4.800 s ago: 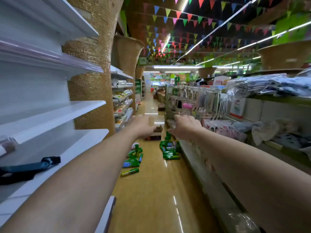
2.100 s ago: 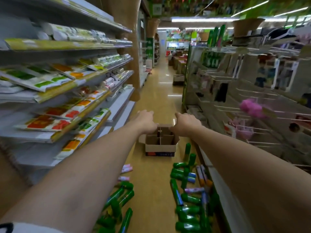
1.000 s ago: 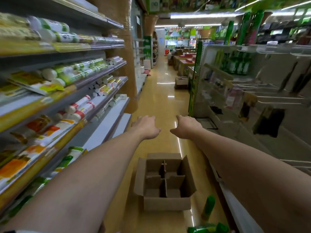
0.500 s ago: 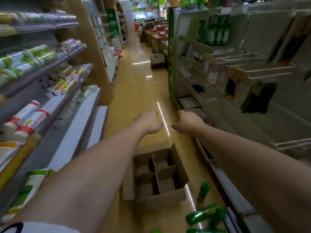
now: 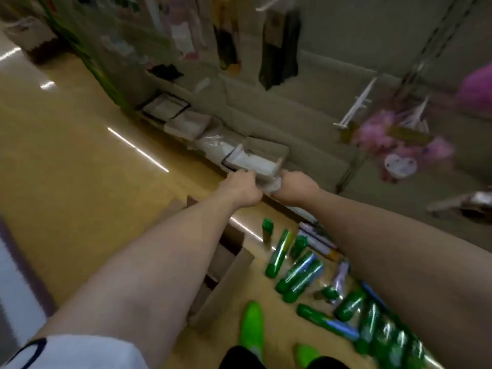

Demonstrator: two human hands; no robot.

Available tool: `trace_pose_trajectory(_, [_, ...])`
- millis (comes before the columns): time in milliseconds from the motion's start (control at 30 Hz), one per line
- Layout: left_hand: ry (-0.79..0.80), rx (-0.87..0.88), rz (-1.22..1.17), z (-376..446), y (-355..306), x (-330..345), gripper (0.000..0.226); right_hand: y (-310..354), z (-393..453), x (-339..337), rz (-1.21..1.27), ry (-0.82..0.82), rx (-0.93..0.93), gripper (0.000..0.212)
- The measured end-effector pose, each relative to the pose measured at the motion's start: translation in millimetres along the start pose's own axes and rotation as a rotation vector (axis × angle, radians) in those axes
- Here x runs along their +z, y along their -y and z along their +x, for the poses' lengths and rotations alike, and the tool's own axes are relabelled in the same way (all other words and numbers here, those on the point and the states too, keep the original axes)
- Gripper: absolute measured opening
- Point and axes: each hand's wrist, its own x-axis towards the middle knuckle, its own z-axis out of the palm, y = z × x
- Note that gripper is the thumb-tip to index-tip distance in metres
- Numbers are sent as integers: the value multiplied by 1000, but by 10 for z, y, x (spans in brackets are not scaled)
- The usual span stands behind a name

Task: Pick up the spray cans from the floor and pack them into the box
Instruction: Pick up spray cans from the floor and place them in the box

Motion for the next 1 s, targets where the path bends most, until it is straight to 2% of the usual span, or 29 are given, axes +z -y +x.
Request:
trace_pose_trajectory(133, [119, 163, 2, 393, -265, 517, 50, -673, -54, 337, 105, -17, 254, 56])
trace_pose_trajectory(267, [296, 219, 29, 559, -561, 1221, 58, -1346, -301, 854, 199, 11, 502, 52])
trace_pose_trajectory(433, [415, 262, 39, 572, -744, 2141, 57, -1961, -693, 1623, 330, 43, 721, 51])
trace_pose_trajectory(533, [476, 207, -15, 535, -765, 2644, 56, -2179, -931, 2127, 398, 64, 830, 59])
trace_pose_trajectory(767, [514, 56, -127, 485, -673, 3742, 57, -2574, -1168, 3194, 461, 137, 947, 44])
trace_pose_trajectory(900, [521, 9, -150, 536, -482, 4415, 57, -2801, -1058, 3812, 526, 177, 976, 56])
trace_pose_trajectory(1000, [531, -57, -155, 569, -292, 4936, 61, -2944, -926, 4304, 603, 172, 1042, 55])
